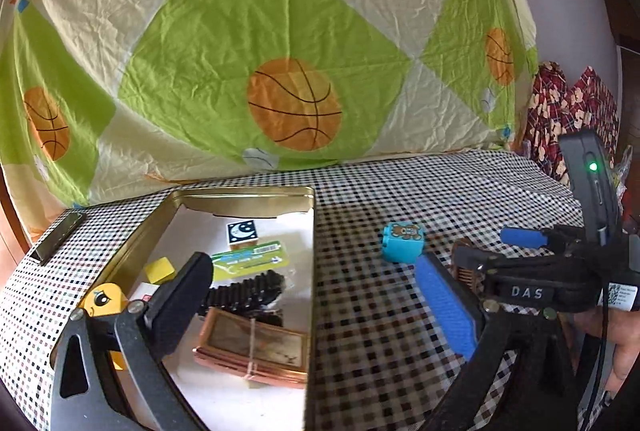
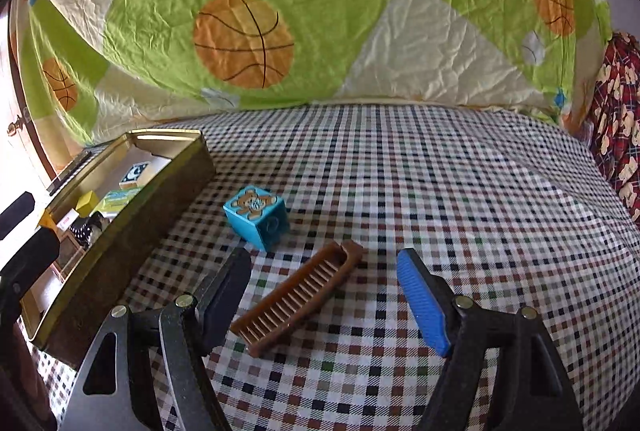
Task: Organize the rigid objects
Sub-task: 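Reach left tool to the blue teddy-bear block while right tool reaches the brown comb, then grasp the blue teddy-bear block with left tool while right tool grasps the brown comb, then carry the blue block over the tin with left tool while right tool carries the comb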
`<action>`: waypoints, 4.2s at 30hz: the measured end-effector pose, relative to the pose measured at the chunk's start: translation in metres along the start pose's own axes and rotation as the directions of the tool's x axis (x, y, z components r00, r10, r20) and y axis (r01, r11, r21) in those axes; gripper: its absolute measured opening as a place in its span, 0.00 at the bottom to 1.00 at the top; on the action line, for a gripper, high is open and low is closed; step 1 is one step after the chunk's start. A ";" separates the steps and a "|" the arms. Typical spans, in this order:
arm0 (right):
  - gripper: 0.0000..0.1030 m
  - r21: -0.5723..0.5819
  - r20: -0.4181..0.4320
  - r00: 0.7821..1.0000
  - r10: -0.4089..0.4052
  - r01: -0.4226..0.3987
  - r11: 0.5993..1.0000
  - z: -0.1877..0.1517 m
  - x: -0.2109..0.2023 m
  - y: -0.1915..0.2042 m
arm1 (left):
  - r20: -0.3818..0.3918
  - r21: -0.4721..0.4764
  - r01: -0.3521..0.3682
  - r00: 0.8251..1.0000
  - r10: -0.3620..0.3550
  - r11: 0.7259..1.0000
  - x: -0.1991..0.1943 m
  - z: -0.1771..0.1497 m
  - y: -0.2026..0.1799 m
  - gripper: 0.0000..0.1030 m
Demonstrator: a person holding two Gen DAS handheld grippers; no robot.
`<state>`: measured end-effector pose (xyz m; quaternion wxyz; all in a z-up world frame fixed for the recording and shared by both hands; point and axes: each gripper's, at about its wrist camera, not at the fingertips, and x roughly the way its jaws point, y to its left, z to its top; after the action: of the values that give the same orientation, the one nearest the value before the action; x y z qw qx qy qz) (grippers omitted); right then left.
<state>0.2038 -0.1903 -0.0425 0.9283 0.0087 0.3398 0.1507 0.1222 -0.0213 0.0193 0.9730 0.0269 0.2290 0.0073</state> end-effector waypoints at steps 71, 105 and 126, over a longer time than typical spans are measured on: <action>0.27 0.031 0.165 0.986 -0.038 0.034 0.999 0.001 -0.013 -0.059 | -0.135 0.050 0.100 0.987 -0.093 0.994 0.096 0.023 -0.078 0.40; 0.27 -0.018 0.378 0.925 -0.026 0.035 0.999 -0.016 -0.056 -0.035 | 0.094 -0.029 0.043 0.995 -0.040 0.999 0.025 0.011 -0.053 0.40; 0.27 -0.098 0.440 0.896 0.063 -0.022 0.995 -0.028 -0.073 -0.014 | 0.147 -0.031 0.034 0.989 -0.029 0.999 -0.003 0.001 -0.048 0.40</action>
<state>0.1368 -0.2268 -0.0197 0.9771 0.0080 0.1128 0.1800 0.1199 -0.0697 0.0194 0.9876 0.0077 0.1569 -0.0062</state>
